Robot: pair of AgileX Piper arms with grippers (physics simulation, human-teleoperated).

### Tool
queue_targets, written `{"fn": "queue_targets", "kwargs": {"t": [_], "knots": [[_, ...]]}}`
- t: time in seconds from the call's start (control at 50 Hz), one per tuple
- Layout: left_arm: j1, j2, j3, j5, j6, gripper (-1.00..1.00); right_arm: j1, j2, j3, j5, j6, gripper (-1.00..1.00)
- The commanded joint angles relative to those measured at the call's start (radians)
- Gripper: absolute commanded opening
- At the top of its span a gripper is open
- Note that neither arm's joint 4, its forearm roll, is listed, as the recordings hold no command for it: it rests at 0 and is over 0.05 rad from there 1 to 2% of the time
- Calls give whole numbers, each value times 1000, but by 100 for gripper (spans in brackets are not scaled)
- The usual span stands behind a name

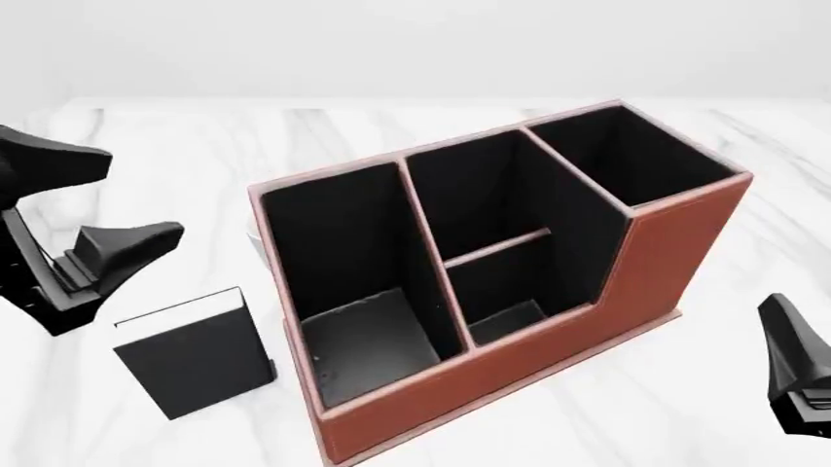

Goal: Pick up the book and place it in the back compartment of the caddy.

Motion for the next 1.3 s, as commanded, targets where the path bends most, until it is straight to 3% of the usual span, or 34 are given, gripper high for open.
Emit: {"fn": "queue_targets", "kwargs": {"t": [0.02,0.16,0.32,0.4,0.46,0.72,0.88,1.1,1.2,1.3], "knots": [[-55,103,-166,236,28,100,0,0,0,0,0,100],[-79,114,-210,377,38,100,0,0,0,0,-1,100],[-87,134,-238,412,33,100,1,0,0,0,0,100],[-130,121,-165,396,-26,100,1,0,0,0,0,100],[-134,119,-105,359,-21,100,1,0,0,0,0,100],[-142,195,-38,216,-35,100,0,0,0,0,0,100],[-73,212,-85,231,18,100,1,0,0,0,0,100],[11,205,-40,179,82,100,1,0,0,0,0,100],[16,202,17,159,102,100,1,0,0,0,0,100],[-13,216,35,112,73,100,1,0,0,0,0,100]]}}
